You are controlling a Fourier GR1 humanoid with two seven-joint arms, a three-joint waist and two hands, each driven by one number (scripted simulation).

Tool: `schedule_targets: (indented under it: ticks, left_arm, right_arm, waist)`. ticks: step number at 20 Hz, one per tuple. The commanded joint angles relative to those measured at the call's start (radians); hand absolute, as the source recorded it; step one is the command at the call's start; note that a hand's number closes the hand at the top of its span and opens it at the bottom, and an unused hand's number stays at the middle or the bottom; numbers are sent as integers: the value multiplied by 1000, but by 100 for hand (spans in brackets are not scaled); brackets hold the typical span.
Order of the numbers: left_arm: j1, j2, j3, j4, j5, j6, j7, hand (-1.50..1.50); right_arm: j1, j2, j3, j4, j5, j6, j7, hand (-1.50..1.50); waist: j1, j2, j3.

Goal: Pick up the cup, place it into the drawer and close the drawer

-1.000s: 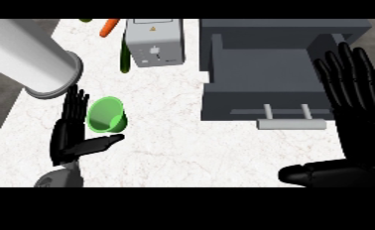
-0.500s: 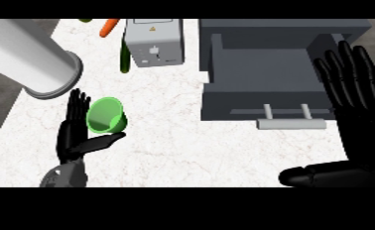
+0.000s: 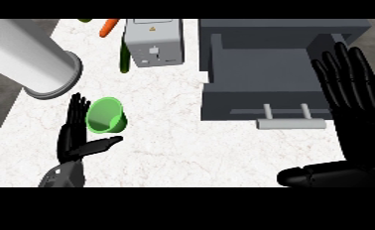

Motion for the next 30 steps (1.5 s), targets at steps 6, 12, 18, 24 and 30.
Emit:
schedule_targets:
  ticks: [6, 12, 18, 24, 30]
  left_arm:
    - [-126, 21, 23, 216, 18, -51, -107, -150]
    - [-132, -10, 14, 223, 40, -54, -112, -150]
    - [-244, 64, 68, 392, 73, -189, -144, -150]
    - [-217, 18, 39, 398, 69, -277, -192, -150]
    - [-245, 5, 32, 405, 58, -323, -261, 150]
  right_arm:
    - [0, -13, -20, 50, -21, 36, -44, -150]
    - [1, 4, 7, 22, 18, 4, -21, -150]
    - [-38, -12, -17, 8, -20, 1, 35, -150]
    - [25, -2, -1, 10, -16, 29, -20, -150]
    - [-32, -12, -26, 47, -20, 17, -6, -150]
  waist:
    - [-2, 1, 0]
    - [0, 0, 0]
    - [-11, 4, -1]
    - [-8, 3, -1]
    - [-13, 7, -2]
